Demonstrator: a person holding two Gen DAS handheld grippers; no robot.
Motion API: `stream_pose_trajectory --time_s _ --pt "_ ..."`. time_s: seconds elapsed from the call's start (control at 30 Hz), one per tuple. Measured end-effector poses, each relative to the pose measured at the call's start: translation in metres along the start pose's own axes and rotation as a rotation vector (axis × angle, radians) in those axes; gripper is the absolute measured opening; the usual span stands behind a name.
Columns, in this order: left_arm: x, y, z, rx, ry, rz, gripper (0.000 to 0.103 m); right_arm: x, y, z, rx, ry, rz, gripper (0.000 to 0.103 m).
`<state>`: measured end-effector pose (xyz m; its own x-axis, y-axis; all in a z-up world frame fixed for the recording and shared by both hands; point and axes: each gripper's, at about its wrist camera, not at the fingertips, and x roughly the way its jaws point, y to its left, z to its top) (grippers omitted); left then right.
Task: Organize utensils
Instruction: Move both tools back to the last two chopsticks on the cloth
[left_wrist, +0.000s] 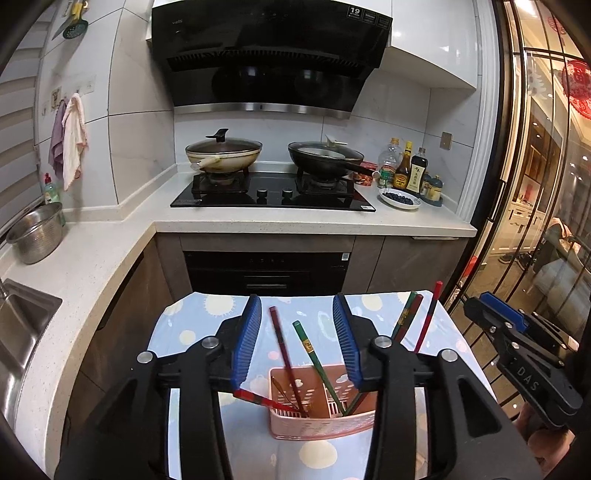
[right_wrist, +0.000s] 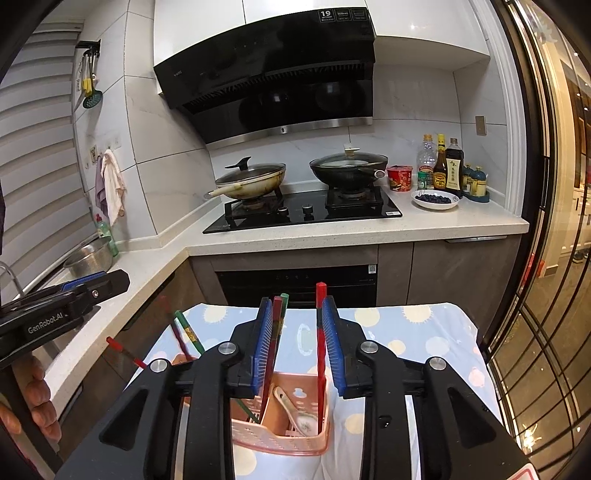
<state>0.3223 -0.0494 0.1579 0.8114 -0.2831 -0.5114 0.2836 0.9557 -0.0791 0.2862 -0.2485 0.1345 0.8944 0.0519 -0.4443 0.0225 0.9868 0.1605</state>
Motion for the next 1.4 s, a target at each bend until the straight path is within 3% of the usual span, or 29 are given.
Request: stream_pose_trajectory --time_s 0.4,0.67,0.9,1.4 --pt "-0.019 0.000 -0.015 -0.001 0.003 -0.007 0.039 -0.024 0.004 -0.020 -0.007 0.015 -0.011 0.028" --pt "-0.038 -0.005 -0.045 0.003 0.029 -0.016 0.039 -0.052 0.009 -0.055 -0.009 0.044 -0.007 0.028" --pt "-0.051 -0.009 -0.091 0.001 0.095 -0.017 0.040 -0.081 0.022 -0.113 -0.042 0.108 -0.004 0.032" --pt "-0.071 -0.008 -0.230 -0.015 0.308 0.009 0.041 -0.130 0.040 -0.248 -0.028 0.322 0.034 0.032"
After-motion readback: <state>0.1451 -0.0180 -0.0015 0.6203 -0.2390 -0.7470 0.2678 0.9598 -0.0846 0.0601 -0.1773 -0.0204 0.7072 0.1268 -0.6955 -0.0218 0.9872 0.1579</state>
